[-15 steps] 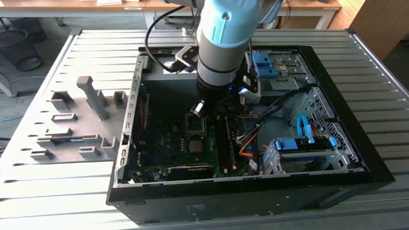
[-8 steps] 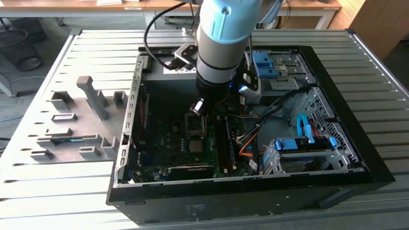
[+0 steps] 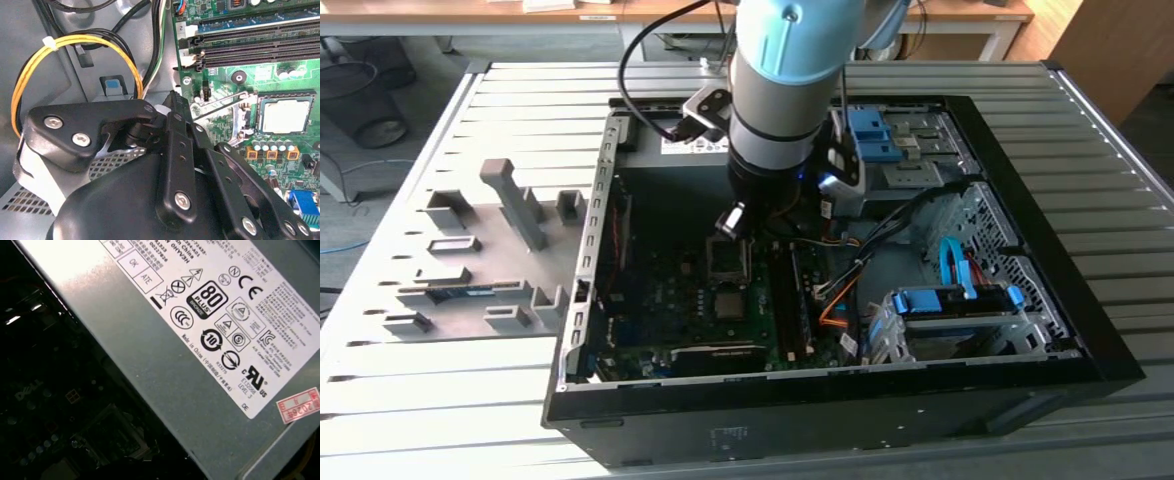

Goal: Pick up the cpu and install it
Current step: 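Close the cpu cover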

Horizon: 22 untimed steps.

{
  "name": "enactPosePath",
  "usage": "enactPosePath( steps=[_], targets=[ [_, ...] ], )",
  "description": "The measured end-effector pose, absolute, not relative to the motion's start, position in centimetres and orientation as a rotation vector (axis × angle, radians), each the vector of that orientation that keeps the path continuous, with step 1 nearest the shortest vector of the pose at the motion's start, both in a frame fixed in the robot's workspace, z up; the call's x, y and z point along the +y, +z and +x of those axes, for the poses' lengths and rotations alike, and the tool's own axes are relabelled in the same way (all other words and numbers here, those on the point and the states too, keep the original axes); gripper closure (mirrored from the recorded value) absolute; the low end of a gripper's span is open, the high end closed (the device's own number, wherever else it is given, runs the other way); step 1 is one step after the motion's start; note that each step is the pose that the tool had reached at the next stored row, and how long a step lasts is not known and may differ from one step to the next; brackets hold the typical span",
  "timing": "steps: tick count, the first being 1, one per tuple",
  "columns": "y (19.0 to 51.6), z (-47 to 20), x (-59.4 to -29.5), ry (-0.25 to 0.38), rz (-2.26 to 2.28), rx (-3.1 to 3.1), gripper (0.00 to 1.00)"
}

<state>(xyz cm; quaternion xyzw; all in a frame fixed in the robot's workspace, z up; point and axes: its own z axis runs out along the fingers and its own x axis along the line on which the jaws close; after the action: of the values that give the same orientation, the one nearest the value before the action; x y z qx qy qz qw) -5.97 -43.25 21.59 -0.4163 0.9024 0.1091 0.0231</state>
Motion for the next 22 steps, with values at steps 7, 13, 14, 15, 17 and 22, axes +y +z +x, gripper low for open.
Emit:
enactPosePath(
  steps=[7, 13, 14, 15, 17, 22],
  targets=[
    [22.0, -6.1, -43.4, 0.339, -1.293, 2.791, 0.90],
    [22.3, -6.2, -43.6, 0.340, -1.307, 2.782, 0.90],
    [22.4, -6.2, -43.7, 0.341, -1.309, 2.781, 0.90],
    [22.5, -6.2, -43.7, 0.342, -1.311, 2.780, 0.90],
    [22.6, -6.3, -43.8, 0.344, -1.314, 2.777, 0.90],
    [22.8, -6.3, -43.9, 0.348, -1.324, 2.771, 0.90]
  ],
)
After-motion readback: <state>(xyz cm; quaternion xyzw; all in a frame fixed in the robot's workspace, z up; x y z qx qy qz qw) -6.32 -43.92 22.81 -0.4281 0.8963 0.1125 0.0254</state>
